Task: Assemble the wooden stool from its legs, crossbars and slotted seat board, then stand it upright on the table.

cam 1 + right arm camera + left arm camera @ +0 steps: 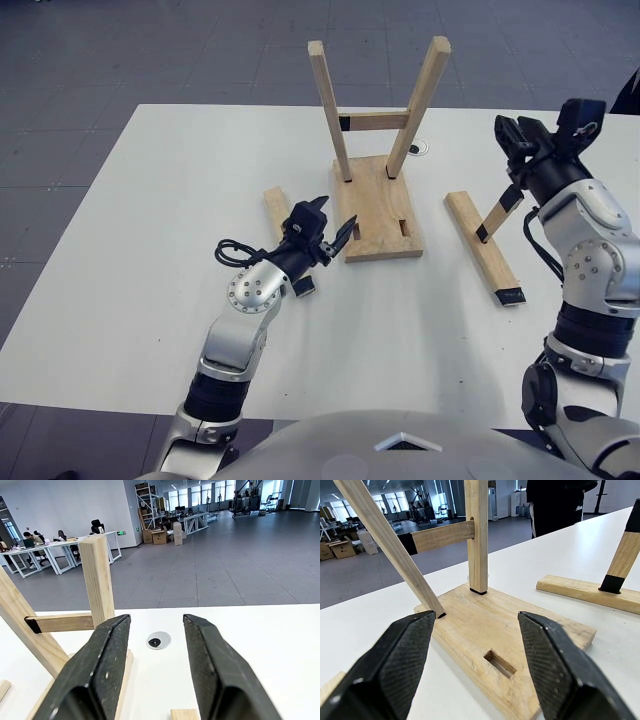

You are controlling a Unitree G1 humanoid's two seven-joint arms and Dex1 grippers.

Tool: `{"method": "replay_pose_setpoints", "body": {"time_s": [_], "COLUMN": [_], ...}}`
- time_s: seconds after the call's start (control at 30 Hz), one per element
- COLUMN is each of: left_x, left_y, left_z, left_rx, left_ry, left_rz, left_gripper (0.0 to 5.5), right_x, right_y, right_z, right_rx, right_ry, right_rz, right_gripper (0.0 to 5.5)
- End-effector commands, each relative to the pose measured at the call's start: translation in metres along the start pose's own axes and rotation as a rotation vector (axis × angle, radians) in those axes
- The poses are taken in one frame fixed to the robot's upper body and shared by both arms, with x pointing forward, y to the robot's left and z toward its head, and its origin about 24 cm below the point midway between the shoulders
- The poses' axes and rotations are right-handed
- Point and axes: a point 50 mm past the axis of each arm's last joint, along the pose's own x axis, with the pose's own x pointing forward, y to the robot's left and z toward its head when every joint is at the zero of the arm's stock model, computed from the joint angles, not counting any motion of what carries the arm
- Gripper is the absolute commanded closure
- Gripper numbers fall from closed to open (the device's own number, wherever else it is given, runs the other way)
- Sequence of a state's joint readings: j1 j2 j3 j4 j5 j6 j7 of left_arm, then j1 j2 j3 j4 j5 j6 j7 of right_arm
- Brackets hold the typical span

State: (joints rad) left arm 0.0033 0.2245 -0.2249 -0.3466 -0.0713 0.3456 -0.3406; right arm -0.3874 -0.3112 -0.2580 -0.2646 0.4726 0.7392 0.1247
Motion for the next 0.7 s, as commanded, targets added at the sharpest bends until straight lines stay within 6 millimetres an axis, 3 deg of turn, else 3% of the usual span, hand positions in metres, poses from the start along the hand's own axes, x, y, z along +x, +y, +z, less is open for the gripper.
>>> {"method": "replay_pose_setpoints", "body": {"time_s": [0.03,0.1,0.13,0.2,0.33,0.43,0.47,0.53,0.7], "left_x": [0.001,0.000,0.000,-0.001,-0.002,-0.003,-0.003,-0.003,-0.001], "left_y": [0.001,0.001,0.001,0.000,0.000,0.000,-0.001,0.000,0.001], "left_z": [0.001,0.001,0.001,0.000,0.000,-0.002,-0.003,-0.003,-0.004], "left_rx": [0.018,0.017,0.017,0.016,0.015,0.009,0.007,0.007,0.008], "left_ry": [0.001,0.003,0.004,0.006,0.011,0.017,0.020,0.022,0.021], "left_rz": [-0.005,-0.006,-0.007,-0.009,-0.011,-0.003,-0.005,-0.007,-0.005], "left_gripper": [2.45,2.45,2.45,2.45,2.45,2.45,2.45,2.45,2.45], "right_x": [0.002,-0.003,-0.004,-0.002,0.006,-0.007,-0.012,-0.011,-0.003], "right_y": [0.015,0.028,0.032,0.033,-0.001,-0.021,-0.024,-0.031,-0.036], "right_z": [0.057,0.094,0.104,0.099,0.016,-0.086,-0.104,-0.104,-0.064], "right_rx": [-0.007,0.011,0.014,0.007,0.010,0.010,0.007,0.004,0.002], "right_ry": [-0.266,-0.428,-0.460,-0.425,-0.089,0.292,0.358,0.358,0.222], "right_rz": [0.043,0.090,0.104,0.098,-0.031,-0.030,-0.024,-0.045,-0.071], "right_gripper": [3.56,3.56,3.56,3.56,3.56,3.56,3.56,3.56,3.56]}}
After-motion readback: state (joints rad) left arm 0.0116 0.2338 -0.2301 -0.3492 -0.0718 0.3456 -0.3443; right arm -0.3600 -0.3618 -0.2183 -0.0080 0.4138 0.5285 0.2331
